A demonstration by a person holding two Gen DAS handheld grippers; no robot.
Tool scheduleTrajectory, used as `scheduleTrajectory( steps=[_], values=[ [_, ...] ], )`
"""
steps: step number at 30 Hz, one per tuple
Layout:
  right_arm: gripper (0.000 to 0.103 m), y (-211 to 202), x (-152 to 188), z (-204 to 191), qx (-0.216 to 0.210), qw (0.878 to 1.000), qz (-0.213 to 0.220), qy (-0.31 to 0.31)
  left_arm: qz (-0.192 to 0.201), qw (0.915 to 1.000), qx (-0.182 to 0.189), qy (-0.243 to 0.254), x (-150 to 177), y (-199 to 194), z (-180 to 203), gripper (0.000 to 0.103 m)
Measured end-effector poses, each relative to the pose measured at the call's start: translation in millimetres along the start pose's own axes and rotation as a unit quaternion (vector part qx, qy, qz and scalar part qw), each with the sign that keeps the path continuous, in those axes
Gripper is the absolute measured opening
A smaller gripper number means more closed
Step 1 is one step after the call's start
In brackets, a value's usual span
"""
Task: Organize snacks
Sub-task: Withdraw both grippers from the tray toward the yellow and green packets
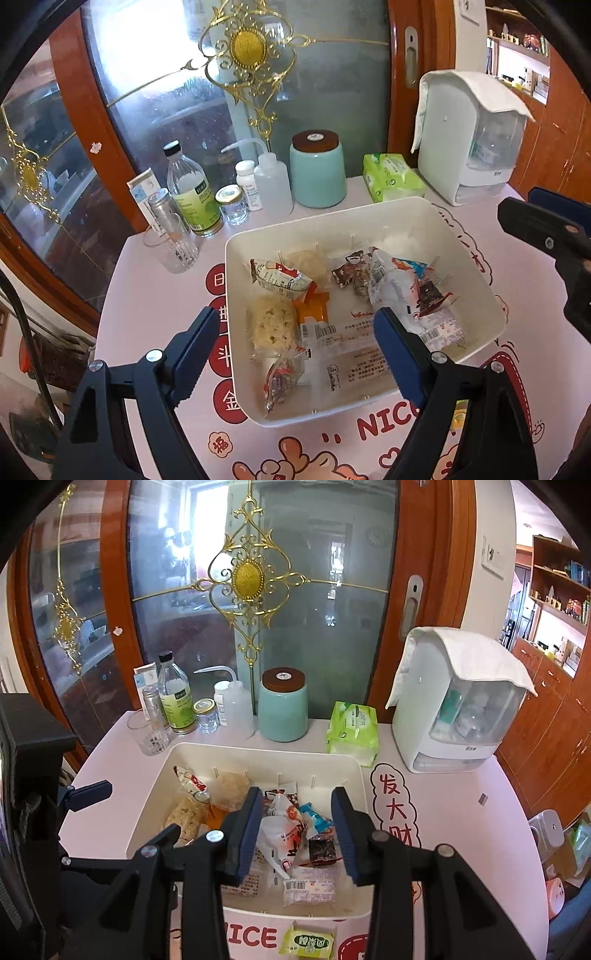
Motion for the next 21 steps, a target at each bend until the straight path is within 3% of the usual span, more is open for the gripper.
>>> scheduleTrajectory(
  steps=[5,11,21],
  values=[
    [0.039,-21,7,-4,0.001,1.000,0.006,-0.005,0.022,0.9997,-0.002,0.004,6,-26,2,0.084],
    [0.039,-49,22,-5,-0.002,1.000,0.012,0.001,0.020,0.9996,-0.008,0.018,23,-55,10,0.084],
    [0.039,-84,65,5,0.006,1.000,0.003,0.008,0.021,0.9997,-0.008,0.002,73,-101,14,0.084]
  ],
)
Point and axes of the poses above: each gripper's, at about its wrist camera, not at the fingertips, and y roughly the way its jaws point, z to its right, x to its underside, the point moved 2 cm from there along y, roughly the way its jaws point, and after that the axes turned 9 degrees about -x, right-handed, at the moved point
